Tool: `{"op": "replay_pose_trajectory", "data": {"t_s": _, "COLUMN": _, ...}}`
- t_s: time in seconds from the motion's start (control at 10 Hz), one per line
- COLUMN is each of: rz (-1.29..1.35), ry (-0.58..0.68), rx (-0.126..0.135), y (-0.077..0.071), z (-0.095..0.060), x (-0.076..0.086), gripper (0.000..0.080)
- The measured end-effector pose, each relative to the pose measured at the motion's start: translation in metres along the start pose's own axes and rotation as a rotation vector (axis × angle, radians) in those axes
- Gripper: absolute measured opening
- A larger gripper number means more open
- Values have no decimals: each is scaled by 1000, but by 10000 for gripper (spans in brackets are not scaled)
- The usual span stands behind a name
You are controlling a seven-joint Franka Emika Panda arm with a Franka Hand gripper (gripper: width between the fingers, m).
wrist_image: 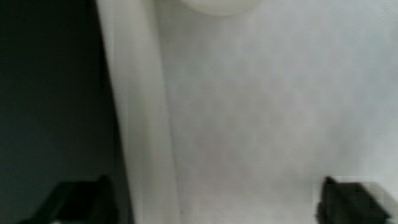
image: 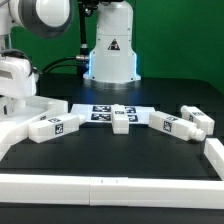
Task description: Assemble desk
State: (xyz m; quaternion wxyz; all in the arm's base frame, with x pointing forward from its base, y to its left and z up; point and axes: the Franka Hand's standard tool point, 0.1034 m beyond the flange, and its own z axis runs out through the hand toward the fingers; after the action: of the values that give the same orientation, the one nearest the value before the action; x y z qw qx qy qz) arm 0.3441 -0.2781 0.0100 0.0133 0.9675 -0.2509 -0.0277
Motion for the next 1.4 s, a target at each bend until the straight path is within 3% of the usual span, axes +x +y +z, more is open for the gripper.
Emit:
{"op": "replay_pose_trajectory", "data": {"t_s": 0.1, "rz": 0, "ry": 0, "rx": 0, "y": 0, "z": 0, "x": 0, "gripper": 400}}
{"op": "replay_pose_trajectory", "data": {"t_s": 0.2, "rz": 0, "ry": 0, "rx": 0, "y": 0, "z": 0, "x": 0, "gripper": 400}}
{"op": "replay_pose_trajectory", "data": {"t_s": 0.3, "rz": 0, "ry": 0, "rx": 0, "y": 0, "z": 0, "x": 0, "gripper": 234}}
{"op": "replay_pose_trajectory", "data": {"t_s": 0.4, "rz": 0, "ry": 0, "rx": 0, "y": 0, "z": 0, "x": 0, "gripper": 234}}
{"op": "replay_pose_trajectory", "data": {"t_s": 0.5, "rz": -9, "ry": -3, "rx": 1, "y": 0, "z": 0, "x": -1, "gripper": 63}}
{"op": "replay_pose_trajectory", "data": {"t_s": 1.0, "rz": -12, "ry": -11, "rx": 13, "y": -1, "z": -3, "x": -3, "gripper": 63}}
{"op": "replay_pose_trajectory", "data": {"t_s": 1.1, "rz": -5, "ry": -27, "rx": 43, "y": -2, "z": -12, "x": -5, "gripper": 63}}
{"op": "replay_pose_trajectory", "data": {"t_s": 1.2, "rz": 3, "ry": -40, "rx": 94, "y": -3, "z": -34, "x": -5, "gripper": 61}}
{"op": "replay_pose_trajectory", "data": {"t_s": 1.4, "rz": 17, "ry": 10, "rx": 132, "y": -10, "z": -71, "x": -2, "gripper": 60}}
